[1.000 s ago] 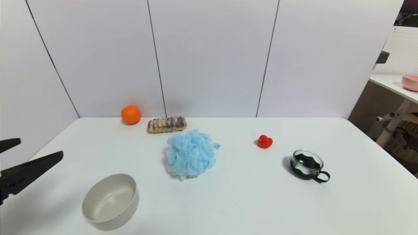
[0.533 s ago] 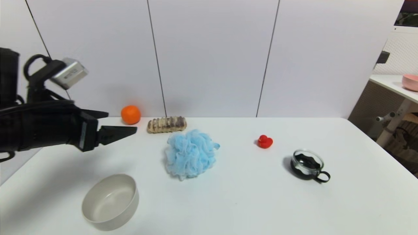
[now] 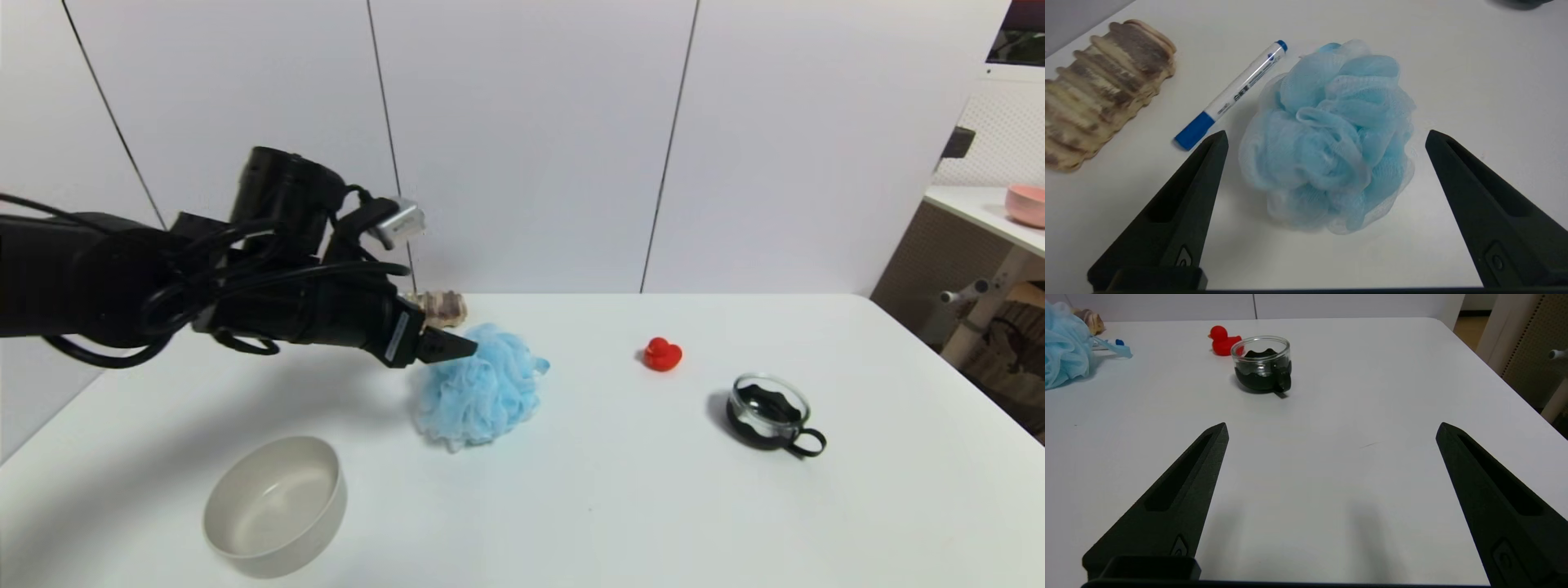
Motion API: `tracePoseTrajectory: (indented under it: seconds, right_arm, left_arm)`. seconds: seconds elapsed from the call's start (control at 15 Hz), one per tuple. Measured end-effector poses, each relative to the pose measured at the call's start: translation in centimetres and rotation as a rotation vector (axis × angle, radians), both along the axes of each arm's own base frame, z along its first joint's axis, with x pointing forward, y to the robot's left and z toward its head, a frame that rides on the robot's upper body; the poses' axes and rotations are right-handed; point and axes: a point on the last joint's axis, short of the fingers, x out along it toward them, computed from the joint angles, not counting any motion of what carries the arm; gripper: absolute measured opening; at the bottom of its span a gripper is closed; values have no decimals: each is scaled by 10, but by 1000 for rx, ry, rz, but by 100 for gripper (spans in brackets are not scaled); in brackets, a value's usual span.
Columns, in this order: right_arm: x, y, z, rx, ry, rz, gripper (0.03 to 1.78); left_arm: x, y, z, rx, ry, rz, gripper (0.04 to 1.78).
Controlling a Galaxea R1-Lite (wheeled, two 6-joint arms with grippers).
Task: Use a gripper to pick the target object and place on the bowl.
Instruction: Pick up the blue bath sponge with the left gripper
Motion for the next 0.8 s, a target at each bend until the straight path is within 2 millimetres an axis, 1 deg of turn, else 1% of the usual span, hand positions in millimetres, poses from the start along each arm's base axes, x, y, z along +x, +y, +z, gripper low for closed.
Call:
tracePoseTrajectory:
  seconds: [0.13, 0.33, 0.67, 0.8]
  right_arm:
    - [0, 0, 0, 0, 0, 0, 175]
    - [0, 0, 0, 0, 0, 0, 175]
    - [0, 0, 0, 0, 0, 0, 175]
    - [0, 0, 0, 0, 0, 0, 175]
  left_arm:
    - [9, -14, 0, 14, 26, -25, 171]
    - [19, -27, 5, 47, 67, -49, 171]
    - [31, -36, 20, 133, 136, -94, 171]
    - [35, -37, 18, 187, 167, -125, 171]
